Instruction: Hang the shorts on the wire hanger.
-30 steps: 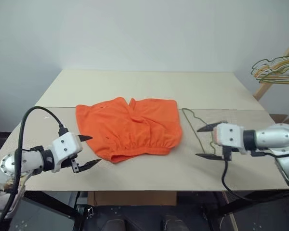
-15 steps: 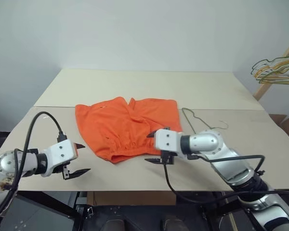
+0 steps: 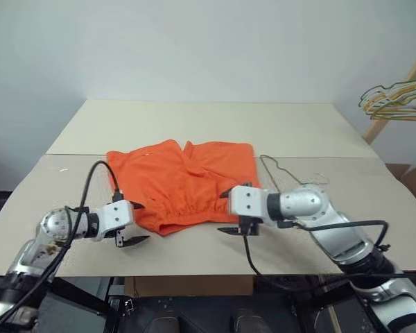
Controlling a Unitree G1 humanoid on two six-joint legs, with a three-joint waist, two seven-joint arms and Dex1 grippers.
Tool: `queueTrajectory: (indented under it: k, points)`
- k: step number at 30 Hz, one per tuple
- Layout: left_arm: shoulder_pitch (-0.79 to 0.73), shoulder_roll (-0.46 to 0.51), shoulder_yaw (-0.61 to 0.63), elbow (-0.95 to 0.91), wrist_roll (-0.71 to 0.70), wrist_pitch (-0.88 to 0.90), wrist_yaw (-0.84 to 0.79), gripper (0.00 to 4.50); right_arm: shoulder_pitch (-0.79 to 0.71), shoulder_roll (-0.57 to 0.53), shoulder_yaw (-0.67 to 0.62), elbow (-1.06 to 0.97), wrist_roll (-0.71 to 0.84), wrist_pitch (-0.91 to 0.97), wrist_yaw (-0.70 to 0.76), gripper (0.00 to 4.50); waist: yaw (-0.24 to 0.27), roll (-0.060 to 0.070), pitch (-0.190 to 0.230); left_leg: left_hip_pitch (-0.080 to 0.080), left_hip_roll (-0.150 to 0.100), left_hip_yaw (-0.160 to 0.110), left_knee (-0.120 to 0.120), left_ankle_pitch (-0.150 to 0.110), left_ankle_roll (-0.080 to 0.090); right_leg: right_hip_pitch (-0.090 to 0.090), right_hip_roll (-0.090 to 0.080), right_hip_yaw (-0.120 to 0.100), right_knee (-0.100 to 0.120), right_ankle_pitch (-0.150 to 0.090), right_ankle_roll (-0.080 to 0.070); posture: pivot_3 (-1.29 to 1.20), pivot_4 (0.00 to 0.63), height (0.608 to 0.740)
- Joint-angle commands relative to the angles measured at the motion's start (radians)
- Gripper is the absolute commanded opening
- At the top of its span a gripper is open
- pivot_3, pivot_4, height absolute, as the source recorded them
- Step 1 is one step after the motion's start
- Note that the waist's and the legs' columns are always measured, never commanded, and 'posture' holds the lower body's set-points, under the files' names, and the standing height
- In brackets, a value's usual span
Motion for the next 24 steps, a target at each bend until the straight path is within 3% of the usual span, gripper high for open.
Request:
queueTrajectory:
  k: [1,12,18,24]
  points:
    - [-0.047,-0.013,-0.017,0.038,0.001,-0.057,-0.023,3.38,0.005,-0.020,-0.056,-0.066,0.017,0.016,-0.002,4.50,-0.002,0.000,0.000,0.000,0.000,0.000,0.001,0.000,0.000,0.000,0.000,0.000,0.000,0.000,0.000,-0.05,0.000,0.740]
    - [-0.091,-0.038,-0.049,0.083,0.011,-0.090,-0.058,0.01,0.075,-0.088,-0.143,-0.135,0.036,0.070,-0.022,4.50,-0.025,0.000,0.000,-0.004,0.000,-0.004,0.005,0.000,0.001,0.000,0.000,-0.003,0.001,0.000,0.000,-0.08,0.000,0.740]
    - [-0.094,-0.110,-0.066,-0.129,-0.045,0.114,-0.053,0.01,0.126,-0.182,-0.280,-0.154,0.071,0.104,-0.014,4.50,-0.025,0.000,0.000,-0.007,-0.001,-0.007,0.007,0.000,0.001,-0.001,-0.001,-0.005,0.001,0.000,0.001,-0.08,0.000,0.740]
    - [-0.114,-0.228,-0.190,-0.328,0.006,0.306,-0.009,0.01,0.203,-0.274,-0.358,-0.148,0.064,0.059,-0.016,4.50,-0.029,0.001,-0.001,-0.007,-0.001,-0.007,0.007,-0.001,0.001,0.000,-0.001,-0.005,0.000,0.000,0.001,-0.10,0.000,0.740]
